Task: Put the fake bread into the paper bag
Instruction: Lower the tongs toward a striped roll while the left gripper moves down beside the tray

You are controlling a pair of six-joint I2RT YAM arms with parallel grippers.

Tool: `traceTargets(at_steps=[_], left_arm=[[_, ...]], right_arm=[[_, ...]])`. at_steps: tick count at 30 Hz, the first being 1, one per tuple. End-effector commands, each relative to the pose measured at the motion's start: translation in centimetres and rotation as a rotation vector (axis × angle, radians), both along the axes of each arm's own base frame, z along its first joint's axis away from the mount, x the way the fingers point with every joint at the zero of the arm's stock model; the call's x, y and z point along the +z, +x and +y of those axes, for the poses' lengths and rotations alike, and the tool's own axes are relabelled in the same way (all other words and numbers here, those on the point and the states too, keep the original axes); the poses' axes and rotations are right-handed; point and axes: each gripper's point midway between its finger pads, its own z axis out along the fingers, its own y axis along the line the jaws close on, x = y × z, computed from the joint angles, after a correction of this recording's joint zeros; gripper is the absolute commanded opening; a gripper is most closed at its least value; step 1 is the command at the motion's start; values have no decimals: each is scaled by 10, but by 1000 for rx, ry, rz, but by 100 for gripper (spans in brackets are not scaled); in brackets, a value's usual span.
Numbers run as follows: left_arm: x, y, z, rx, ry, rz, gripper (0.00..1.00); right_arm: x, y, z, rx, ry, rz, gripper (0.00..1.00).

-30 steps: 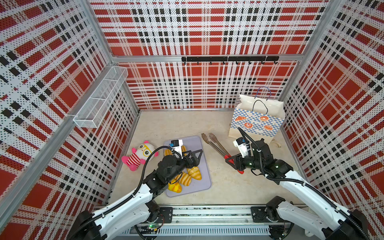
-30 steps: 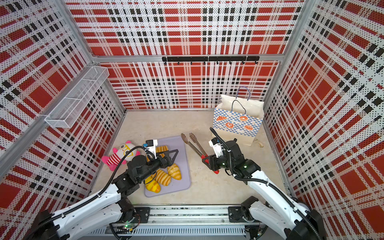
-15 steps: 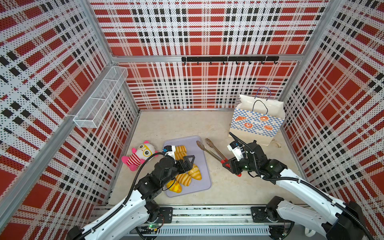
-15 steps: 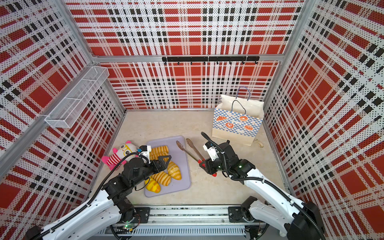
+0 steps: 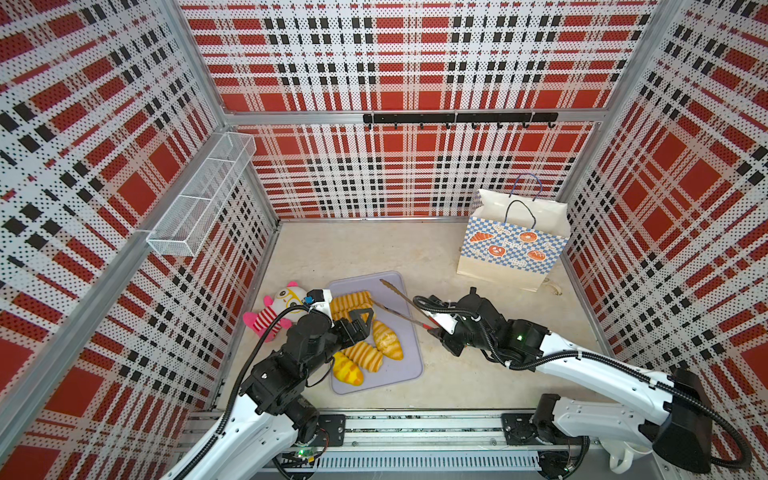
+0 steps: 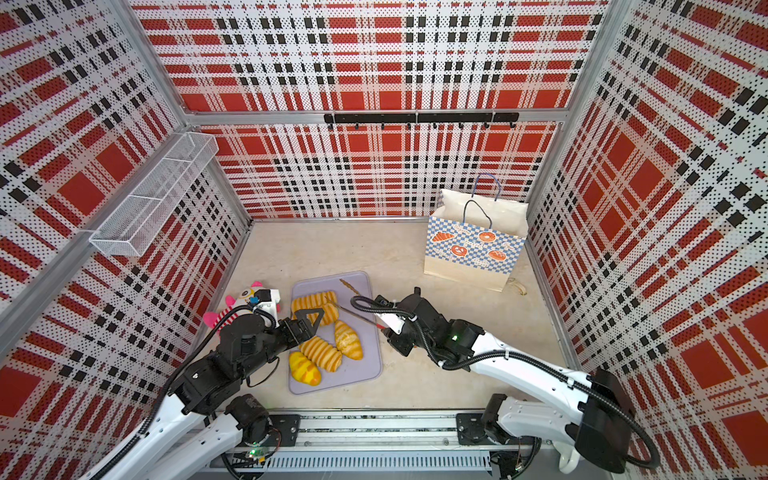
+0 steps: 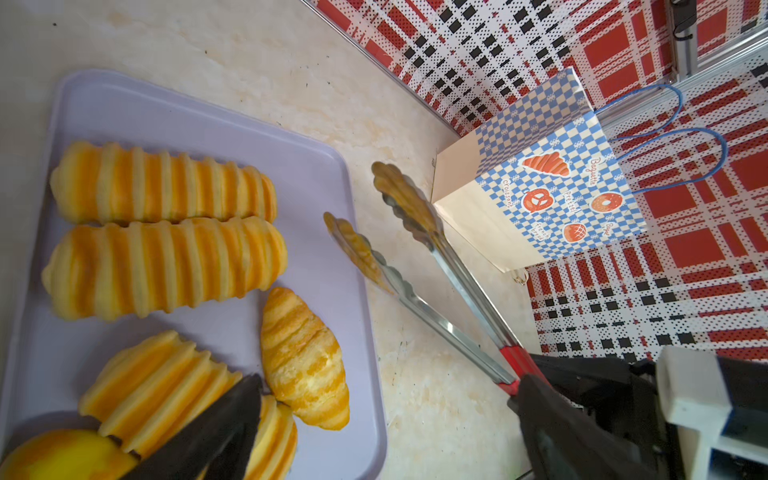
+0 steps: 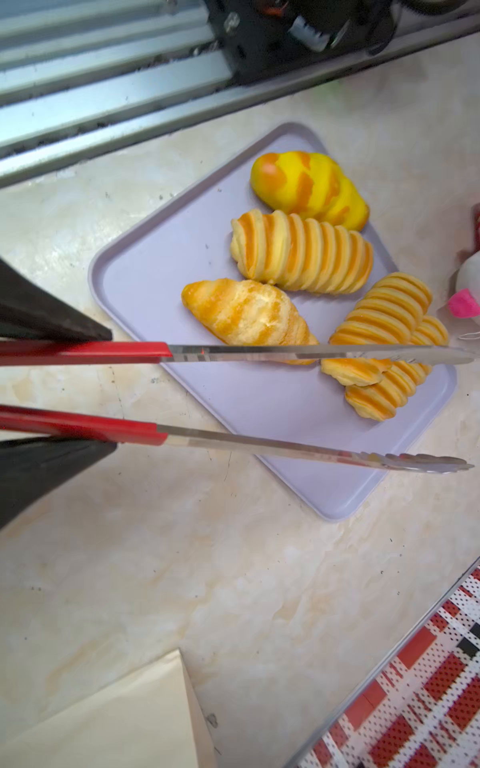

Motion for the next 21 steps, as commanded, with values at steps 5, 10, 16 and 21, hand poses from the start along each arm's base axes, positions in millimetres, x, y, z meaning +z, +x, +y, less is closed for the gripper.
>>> traceTargets(at_steps=[5, 10, 16, 21], left_arm=[[-3, -6, 28, -2, 112, 45, 98], [-25, 1, 40, -33, 100, 111, 98], [-36, 4, 54, -22, 27, 140, 99], [-36, 5, 57, -8, 9, 129, 98]], right_arm=[[29, 1, 29, 216, -138, -365, 39], [26, 13, 26, 221, -255, -420, 39], [27, 20, 27, 241, -339, -452, 40], [22, 23, 25, 257, -405, -455, 39]])
